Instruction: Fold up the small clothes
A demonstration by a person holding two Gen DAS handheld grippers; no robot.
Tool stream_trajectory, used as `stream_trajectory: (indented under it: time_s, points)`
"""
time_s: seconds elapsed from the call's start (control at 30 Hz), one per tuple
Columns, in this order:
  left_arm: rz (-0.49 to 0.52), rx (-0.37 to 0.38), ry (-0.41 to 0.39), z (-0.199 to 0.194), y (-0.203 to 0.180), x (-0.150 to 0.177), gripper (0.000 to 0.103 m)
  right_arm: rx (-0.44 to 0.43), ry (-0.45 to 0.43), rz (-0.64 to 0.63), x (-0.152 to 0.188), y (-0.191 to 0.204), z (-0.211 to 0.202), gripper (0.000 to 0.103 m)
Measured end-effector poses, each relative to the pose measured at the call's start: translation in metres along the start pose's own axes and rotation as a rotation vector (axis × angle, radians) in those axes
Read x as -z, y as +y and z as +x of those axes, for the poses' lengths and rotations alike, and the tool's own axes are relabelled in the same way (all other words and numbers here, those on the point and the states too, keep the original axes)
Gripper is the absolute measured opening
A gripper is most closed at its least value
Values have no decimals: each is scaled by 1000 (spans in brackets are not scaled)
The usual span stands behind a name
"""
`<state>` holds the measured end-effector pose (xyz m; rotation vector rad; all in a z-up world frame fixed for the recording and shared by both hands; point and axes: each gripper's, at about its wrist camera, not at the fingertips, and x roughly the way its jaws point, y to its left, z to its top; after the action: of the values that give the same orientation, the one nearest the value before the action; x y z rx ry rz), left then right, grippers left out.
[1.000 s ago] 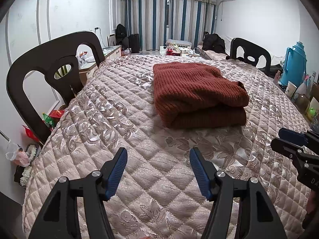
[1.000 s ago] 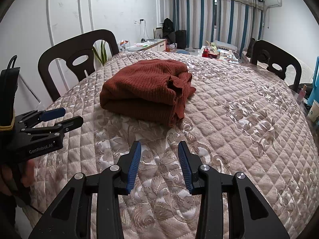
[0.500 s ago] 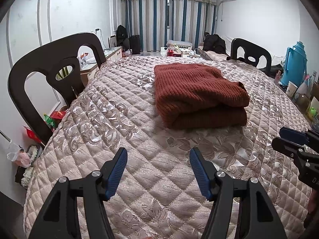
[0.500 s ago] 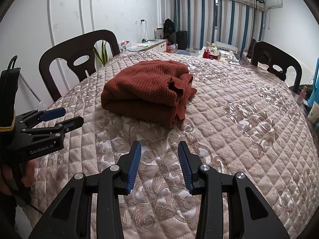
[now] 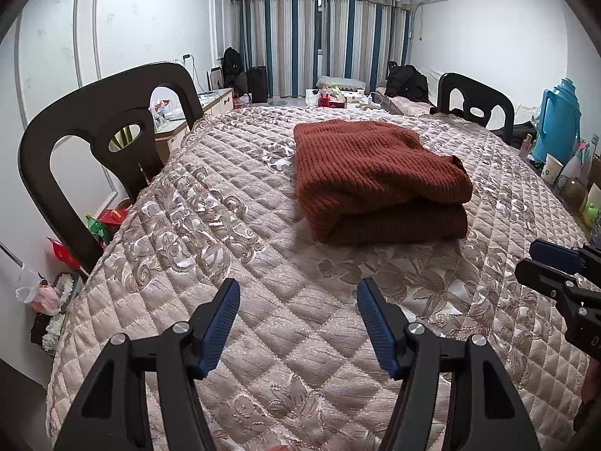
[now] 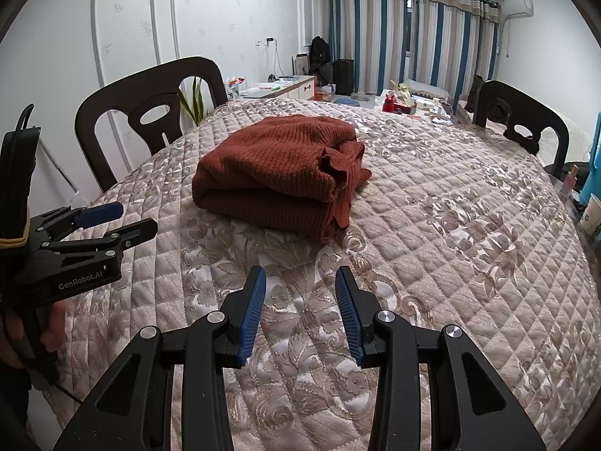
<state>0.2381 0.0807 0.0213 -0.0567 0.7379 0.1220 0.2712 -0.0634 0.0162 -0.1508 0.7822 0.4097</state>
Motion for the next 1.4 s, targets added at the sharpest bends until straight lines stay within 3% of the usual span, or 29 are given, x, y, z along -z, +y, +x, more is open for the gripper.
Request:
stream_trajectory:
  time_s: [1.4]
  points:
    - [5,-16,1,-2,-4,3,67,-1,-1,-2,1,2,-2,39]
